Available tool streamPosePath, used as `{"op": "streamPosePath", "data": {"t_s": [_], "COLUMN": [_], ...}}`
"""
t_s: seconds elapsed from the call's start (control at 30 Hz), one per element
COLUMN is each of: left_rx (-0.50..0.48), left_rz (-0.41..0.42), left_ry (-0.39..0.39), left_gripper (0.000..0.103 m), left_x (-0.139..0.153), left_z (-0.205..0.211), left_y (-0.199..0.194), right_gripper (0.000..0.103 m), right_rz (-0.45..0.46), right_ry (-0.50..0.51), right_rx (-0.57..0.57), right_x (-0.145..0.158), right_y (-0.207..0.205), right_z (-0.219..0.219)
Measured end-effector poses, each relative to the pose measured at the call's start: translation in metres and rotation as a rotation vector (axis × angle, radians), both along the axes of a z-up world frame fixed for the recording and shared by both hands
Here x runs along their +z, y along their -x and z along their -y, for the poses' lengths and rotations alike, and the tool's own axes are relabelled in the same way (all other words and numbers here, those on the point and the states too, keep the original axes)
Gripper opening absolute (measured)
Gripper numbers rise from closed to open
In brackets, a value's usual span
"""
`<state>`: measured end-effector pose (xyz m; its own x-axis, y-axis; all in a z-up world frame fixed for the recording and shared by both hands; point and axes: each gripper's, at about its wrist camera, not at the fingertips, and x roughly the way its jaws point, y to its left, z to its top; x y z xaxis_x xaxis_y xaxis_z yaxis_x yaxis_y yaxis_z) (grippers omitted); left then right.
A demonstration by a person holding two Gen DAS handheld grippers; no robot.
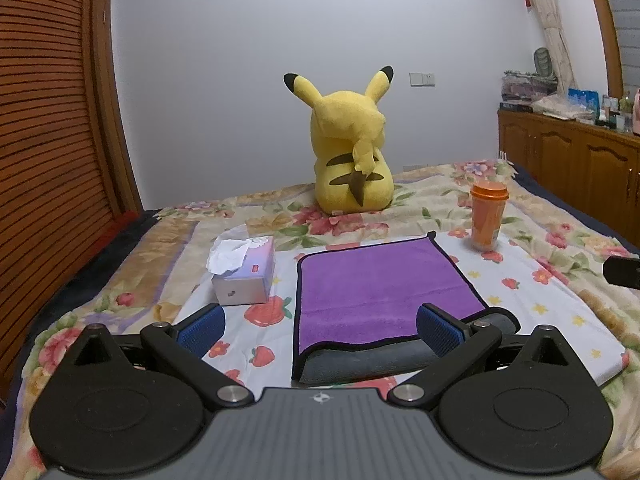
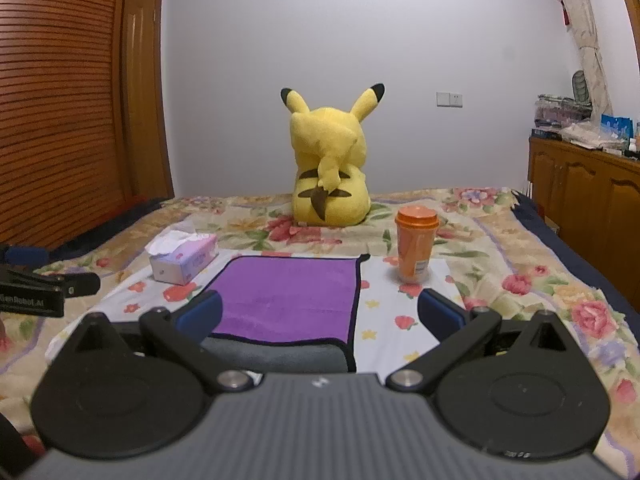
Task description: Fold towel
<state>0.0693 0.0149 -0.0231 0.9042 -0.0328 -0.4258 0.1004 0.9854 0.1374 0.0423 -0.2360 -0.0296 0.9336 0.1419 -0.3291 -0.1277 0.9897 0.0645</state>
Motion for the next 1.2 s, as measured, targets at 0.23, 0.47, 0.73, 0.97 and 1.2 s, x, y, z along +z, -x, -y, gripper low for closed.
{"op": "streamPosePath", "data": {"t_s": [0.23,0.47,0.73,0.97,1.2], "left_rx": [-0.013,-0.055,-0.106,-0.118,-0.116], "left_rz": [-0.03,-0.047,-0.088,-0.105,-0.151], "left_ry": [0.002,0.005,-0.039,-0.03,-0.01], "left_gripper": [0.103,0.103,0.103,0.098,0.095], "left_x": [-0.007,-0.017,-0.037,-0.05,-0.066], "left_z": [-0.005,-0.006,-0.004,-0.011,-0.021], "left_y": [-0.017,-0.036,-0.065,-0.087,-0.108], "right_gripper": [0.103,0.103,0.103,0.103,0.103], "right_rz": [-0.035,-0.068,-0.11,-0.145,-0.162], "right_ry": [0.009,0.016,0.058,0.041,0.046], "right_rx": [0.011,0.019,0.022,0.002,-0.014], "right_x": [-0.007,-0.015,-0.026,-0.037,-0.049], "right_y": [-0.013,-0.026,-0.042,-0.064,-0.085], "right_z": [-0.005,-0.009,-0.012,-0.009,-0.012]}}
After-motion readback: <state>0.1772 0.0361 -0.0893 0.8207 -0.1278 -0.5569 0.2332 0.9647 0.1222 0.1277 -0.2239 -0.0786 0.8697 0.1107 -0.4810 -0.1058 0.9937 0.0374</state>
